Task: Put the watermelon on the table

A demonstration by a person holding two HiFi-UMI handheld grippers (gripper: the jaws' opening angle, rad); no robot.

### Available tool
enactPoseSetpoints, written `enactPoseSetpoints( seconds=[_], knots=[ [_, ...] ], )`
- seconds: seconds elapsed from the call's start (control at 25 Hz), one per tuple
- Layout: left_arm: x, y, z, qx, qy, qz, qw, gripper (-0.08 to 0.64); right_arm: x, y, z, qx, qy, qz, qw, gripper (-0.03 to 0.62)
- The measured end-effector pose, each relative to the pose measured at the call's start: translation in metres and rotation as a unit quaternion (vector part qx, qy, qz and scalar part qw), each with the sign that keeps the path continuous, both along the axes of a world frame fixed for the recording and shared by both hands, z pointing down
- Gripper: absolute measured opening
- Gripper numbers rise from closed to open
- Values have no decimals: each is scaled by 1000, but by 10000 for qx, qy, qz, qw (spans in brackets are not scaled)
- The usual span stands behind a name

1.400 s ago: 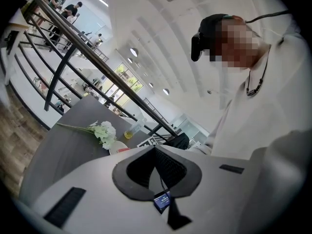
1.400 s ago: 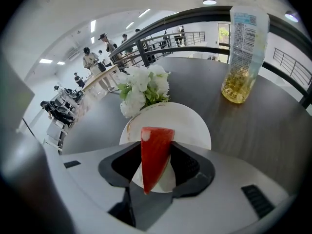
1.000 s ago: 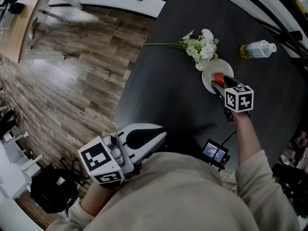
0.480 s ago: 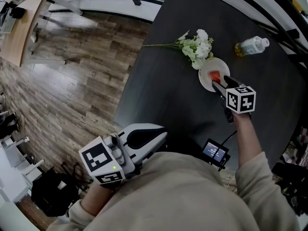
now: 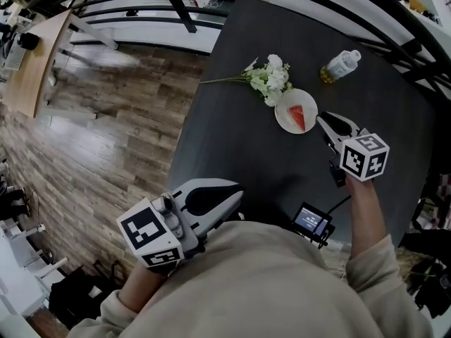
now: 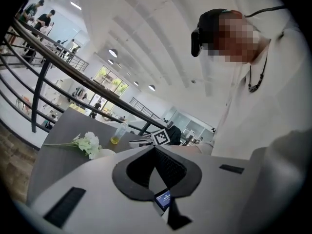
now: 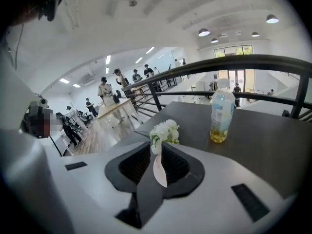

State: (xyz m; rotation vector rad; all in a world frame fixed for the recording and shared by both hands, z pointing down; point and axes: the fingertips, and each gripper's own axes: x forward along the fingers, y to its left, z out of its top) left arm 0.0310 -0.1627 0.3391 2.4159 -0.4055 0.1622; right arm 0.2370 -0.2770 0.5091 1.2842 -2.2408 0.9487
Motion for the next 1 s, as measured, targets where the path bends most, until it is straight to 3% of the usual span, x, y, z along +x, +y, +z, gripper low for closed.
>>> enactPoseSetpoints(
  seconds=[0.2, 0.36, 0.52, 0.76, 1.0],
  knots=[
    [11, 12, -26, 361, -2, 291, 9989, 3, 12, 25, -75, 568, -693, 141, 9959, 24],
    [23, 17, -44, 656, 54, 555, 9963, 3, 3, 54, -145, 1322, -1314, 31, 9825, 14],
    [39, 19, -63, 934, 165, 806, 9922, 3, -22, 90, -199, 1712, -1618, -167, 9717, 12],
    [58, 7, -88, 1337, 369, 1107, 9841, 3, -15, 110, -238, 2150, -1452, -90, 9657, 12],
    [81, 11, -85, 1315, 519, 1541, 9779, 3, 3, 134, -251, 2330, -1282, 223, 9637, 12]
  ],
)
